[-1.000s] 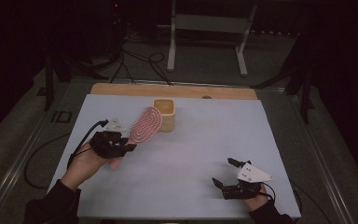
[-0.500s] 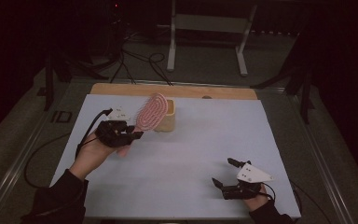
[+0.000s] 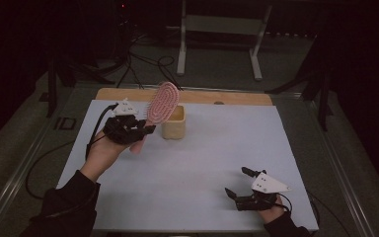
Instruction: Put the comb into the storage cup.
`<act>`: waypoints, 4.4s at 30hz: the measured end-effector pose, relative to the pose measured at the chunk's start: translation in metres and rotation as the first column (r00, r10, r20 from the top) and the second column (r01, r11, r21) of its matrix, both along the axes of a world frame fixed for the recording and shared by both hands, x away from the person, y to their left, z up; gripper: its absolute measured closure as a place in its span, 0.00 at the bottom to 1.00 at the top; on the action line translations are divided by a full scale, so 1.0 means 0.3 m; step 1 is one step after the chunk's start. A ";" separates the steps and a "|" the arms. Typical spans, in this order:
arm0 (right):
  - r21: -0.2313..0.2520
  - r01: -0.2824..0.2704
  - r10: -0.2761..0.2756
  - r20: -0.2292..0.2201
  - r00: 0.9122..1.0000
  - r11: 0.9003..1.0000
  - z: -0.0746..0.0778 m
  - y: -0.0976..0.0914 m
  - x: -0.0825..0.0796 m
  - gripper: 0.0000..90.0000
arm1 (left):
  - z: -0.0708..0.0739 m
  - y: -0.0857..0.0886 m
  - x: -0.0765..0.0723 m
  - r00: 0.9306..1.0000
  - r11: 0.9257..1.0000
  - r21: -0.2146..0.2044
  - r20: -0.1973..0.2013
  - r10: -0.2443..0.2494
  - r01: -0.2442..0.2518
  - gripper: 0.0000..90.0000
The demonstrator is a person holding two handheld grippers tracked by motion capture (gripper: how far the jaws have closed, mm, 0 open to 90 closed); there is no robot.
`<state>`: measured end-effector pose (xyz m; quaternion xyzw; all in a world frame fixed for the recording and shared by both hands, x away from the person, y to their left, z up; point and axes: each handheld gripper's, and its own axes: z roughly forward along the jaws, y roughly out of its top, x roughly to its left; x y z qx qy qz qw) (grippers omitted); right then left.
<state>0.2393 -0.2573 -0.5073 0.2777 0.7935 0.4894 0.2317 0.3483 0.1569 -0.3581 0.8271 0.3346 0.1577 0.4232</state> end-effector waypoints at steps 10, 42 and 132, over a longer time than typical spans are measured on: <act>0.002 0.002 -0.002 -0.001 1.000 1.000 -0.001 -0.002 0.003 0.10 | 0.043 -0.041 0.049 0.999 0.999 -0.032 0.049 0.016 -0.014 0.78; 0.014 -0.003 0.003 0.001 1.000 1.000 0.002 -0.002 -0.002 0.10 | 0.111 -0.182 0.197 0.973 0.981 -0.180 0.206 0.109 -0.072 0.78; 0.012 -0.010 0.010 -0.008 1.000 1.000 -0.004 -0.005 -0.004 0.10 | -0.267 -0.210 0.433 0.995 0.987 -0.146 0.064 0.076 -0.066 0.69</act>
